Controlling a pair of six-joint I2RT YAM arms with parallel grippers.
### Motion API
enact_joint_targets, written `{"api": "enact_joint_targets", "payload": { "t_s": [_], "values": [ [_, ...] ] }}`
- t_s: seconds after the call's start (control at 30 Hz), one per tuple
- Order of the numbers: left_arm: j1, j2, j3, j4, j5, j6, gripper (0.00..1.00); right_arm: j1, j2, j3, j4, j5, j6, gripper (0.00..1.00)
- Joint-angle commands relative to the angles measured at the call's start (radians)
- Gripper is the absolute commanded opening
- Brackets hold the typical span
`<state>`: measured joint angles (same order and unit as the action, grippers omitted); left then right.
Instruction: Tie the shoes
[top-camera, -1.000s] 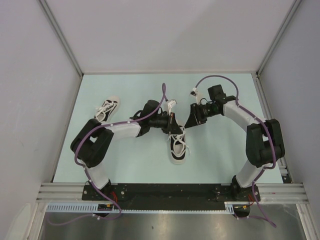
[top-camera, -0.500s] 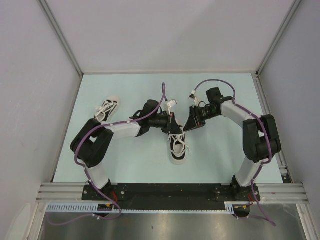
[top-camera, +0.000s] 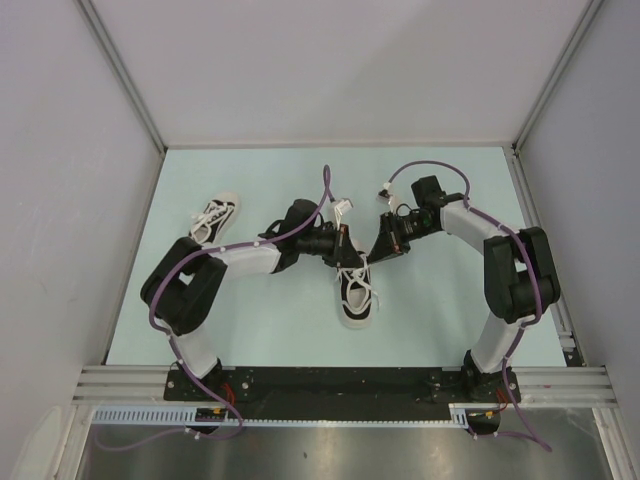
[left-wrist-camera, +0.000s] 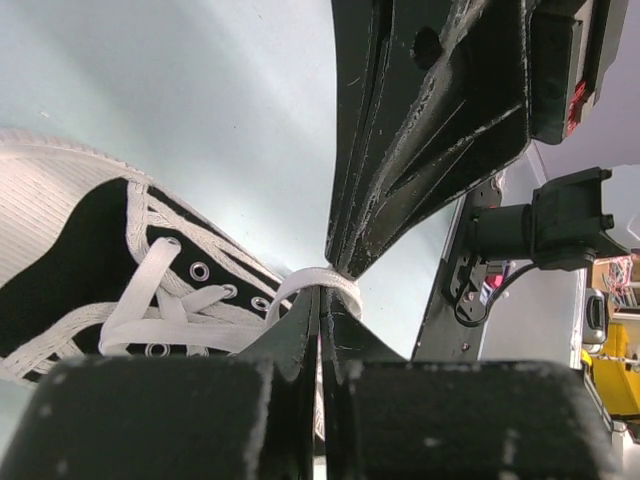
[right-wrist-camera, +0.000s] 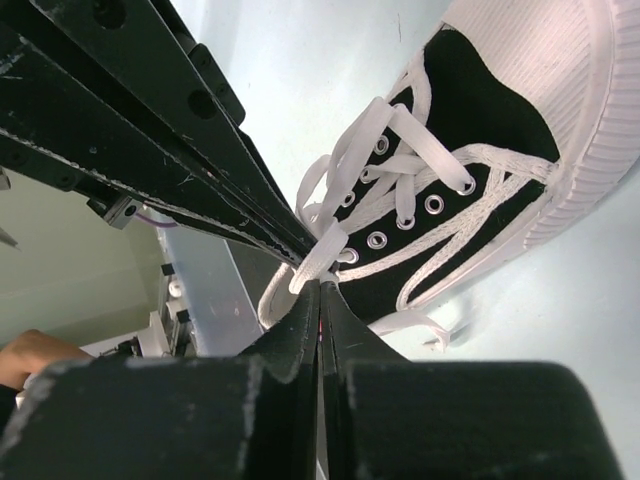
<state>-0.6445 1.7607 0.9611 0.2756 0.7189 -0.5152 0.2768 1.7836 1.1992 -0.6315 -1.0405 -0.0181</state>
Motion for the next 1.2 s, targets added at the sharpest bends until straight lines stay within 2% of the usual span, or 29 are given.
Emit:
{"api": "enact_joint_targets", "payload": {
  "t_s": [0.0, 0.1, 0.13, 0.23, 0.43, 0.6, 0.73, 1.07, 1.17],
  "values": [
    [0.011, -0.018, 0.008, 0.027, 0.028, 0.021, 0.0, -0.002, 0.008, 0.02, -0.004, -0.029, 0.004, 0.0],
    [0.022, -0.053, -0.002, -0.028, 0.034, 0.067, 0.11, -0.002, -0.001, 0.019, -0.005, -0.01, -0.005, 0.0],
    [0.026, -0.069, -0.007, -0.083, 0.039, 0.108, 0.19, -0.002, -0.003, 0.02, -0.005, -0.004, -0.006, 0.0],
    [0.063, -0.151, -0.044, -0.2, 0.047, 0.205, 0.31, 0.001, -0.007, 0.02, -0.005, 0.003, -0.014, 0.0],
    [0.147, -0.294, -0.084, -0.352, 0.045, 0.386, 0.36, 0.019, -0.006, 0.02, -0.004, 0.022, -0.022, 0.0],
    [0.181, -0.251, -0.01, -0.438, -0.027, 0.445, 0.39, 0.035, -0.015, 0.019, -0.01, 0.045, -0.036, 0.0],
    [0.181, -0.181, 0.01, -0.402, -0.006, 0.362, 0.42, 0.036, -0.023, 0.019, -0.023, 0.06, -0.046, 0.0],
    [0.181, -0.093, -0.09, -0.181, 0.097, 0.156, 0.49, 0.038, -0.032, 0.019, -0.04, 0.077, -0.063, 0.0],
    [0.181, -0.081, -0.114, -0.094, 0.126, 0.078, 0.62, 0.036, -0.035, 0.019, -0.045, 0.08, -0.071, 0.0]
  ]
}}
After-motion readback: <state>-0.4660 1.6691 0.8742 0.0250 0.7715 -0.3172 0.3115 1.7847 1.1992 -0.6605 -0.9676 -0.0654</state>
